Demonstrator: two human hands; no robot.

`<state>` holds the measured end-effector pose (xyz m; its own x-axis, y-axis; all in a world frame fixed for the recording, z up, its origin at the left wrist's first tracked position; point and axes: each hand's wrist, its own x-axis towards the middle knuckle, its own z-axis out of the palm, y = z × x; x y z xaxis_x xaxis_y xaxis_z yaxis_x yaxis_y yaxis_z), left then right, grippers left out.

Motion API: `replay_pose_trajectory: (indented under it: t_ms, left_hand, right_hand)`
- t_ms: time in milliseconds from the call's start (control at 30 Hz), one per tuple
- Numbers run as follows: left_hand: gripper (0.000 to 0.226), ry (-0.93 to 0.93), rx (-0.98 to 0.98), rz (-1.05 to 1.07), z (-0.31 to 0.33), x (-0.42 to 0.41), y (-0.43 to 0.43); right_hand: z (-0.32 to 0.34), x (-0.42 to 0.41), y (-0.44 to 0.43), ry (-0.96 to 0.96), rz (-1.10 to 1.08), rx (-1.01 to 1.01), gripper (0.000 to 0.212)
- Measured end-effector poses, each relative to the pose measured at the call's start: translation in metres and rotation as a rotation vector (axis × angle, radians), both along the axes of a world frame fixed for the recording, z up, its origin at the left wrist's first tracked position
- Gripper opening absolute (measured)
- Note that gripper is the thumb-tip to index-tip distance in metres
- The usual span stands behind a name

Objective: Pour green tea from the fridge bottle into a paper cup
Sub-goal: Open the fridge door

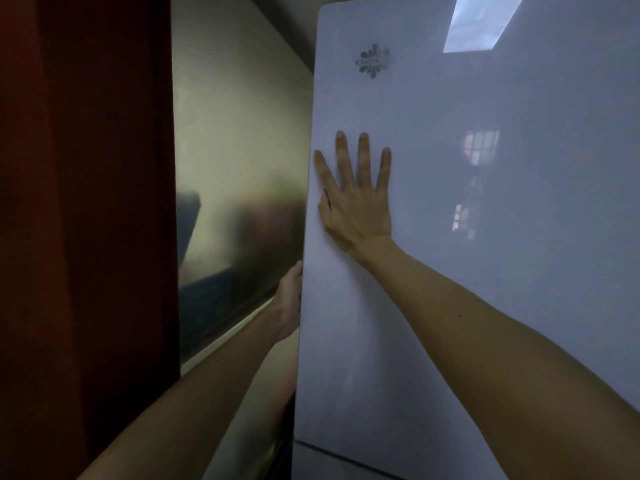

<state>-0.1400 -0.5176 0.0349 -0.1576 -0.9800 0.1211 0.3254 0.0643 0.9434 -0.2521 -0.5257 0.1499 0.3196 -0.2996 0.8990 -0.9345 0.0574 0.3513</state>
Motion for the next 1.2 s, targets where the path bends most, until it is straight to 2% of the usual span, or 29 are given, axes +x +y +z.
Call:
replay_pose_trajectory:
  t_ms: [267, 433, 733, 900, 1200]
  left_hand:
    - [0.049, -0.077, 0.069, 0.007, 0.000, 0.004, 0.001]
    - [0.058, -0.098, 0.144, -0.070, 0.002, 0.009, 0.003]
    - [0.053, -0.067, 0.146, -0.134, 0.001, 0.019, 0.014]
    - [0.054, -0.063, 0.118, -0.103, 0.001, 0.021, 0.033]
    - [0.052, -0.080, 0.107, -0.135, 0.000, 0.040, 0.080]
  right_hand:
    - [0.001, 0.000, 0.001, 0.003, 0.015, -0.009, 0.065]
    - [0.000, -0.001, 0.002, 0.003, 0.021, -0.015, 0.066]
    - [-0.001, 0.003, 0.014, 0.015, 0.030, -0.009, 0.067]
    - [0.001, 0.005, 0.028, 0.005, 0.050, 0.000, 0.066]
    - [0.003, 0.021, 0.083, -0.043, 0.034, 0.100, 0.069]
